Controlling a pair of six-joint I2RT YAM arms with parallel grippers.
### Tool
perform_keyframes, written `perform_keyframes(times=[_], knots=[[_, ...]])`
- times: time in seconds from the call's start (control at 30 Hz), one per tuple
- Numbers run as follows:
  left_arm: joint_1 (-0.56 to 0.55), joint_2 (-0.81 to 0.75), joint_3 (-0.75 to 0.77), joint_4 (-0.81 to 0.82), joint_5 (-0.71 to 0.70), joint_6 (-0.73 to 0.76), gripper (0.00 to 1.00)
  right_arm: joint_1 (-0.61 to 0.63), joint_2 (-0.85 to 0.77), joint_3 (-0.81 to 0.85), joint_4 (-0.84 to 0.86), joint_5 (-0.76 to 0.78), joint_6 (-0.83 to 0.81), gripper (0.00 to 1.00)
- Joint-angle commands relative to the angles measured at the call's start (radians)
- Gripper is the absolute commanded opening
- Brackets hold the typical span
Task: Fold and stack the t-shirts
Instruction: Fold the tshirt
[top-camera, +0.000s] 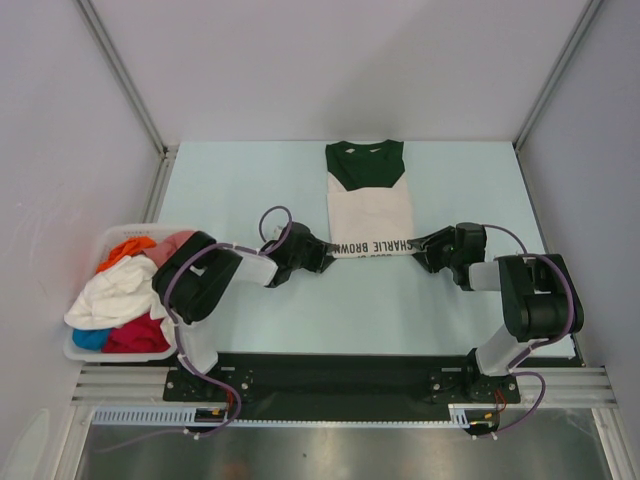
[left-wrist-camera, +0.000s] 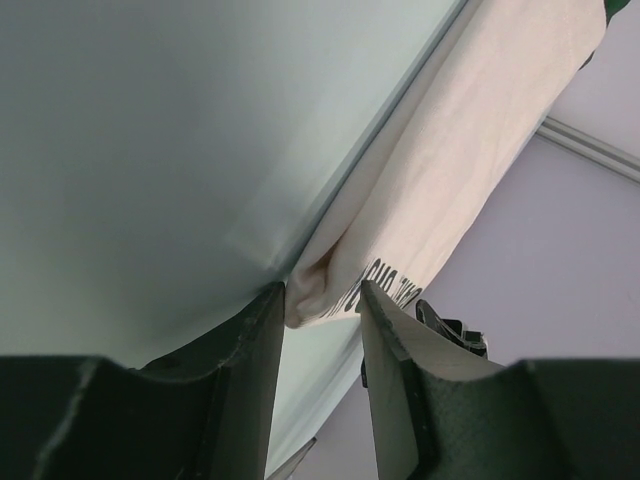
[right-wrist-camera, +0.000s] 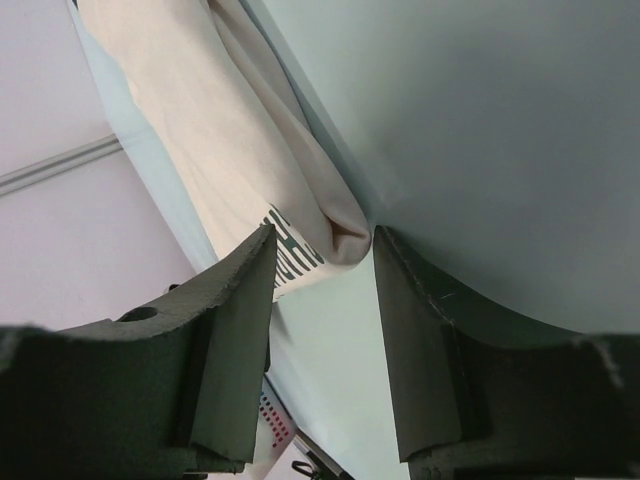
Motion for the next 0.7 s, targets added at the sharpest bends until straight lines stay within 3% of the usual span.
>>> perform_keyframes(times=[0.0, 0.27, 0.37, 0.47, 0.5, 0.57, 0.67], knots=[[0.003, 0.039, 0.005, -0.06, -0.01, 0.006, 0.43, -0.002, 0.021, -0.015, -0.095, 0.038, -0.028, 0.49], [0.013, 0.06, 0.002, -0.043, 0.002, 0.015, 0.35, -0.005, 0.044, 0.003, -0.097, 0.029, -0.029, 0.4], [0.019, 0.068, -0.004, -0.022, 0.019, 0.021, 0.28, -0.005, 0.055, 0.009, -0.101, 0.023, -0.039, 0.29], [0.019, 0.076, -0.006, -0.005, 0.042, 0.041, 0.19, -0.002, 0.053, 0.012, -0.117, 0.018, -0.051, 0.1], [0.02, 0.08, -0.006, 0.0, 0.051, 0.055, 0.09, -0.003, 0.046, 0.011, -0.123, 0.012, -0.049, 0.0], [0.02, 0.073, -0.009, 0.0, 0.083, 0.06, 0.0, -0.005, 0.026, 0.001, -0.14, 0.001, -0.051, 0.0], [0.014, 0.028, -0.061, 0.024, 0.092, 0.056, 0.0, -0.003, -0.039, -0.017, -0.207, 0.004, -0.068, 0.0]])
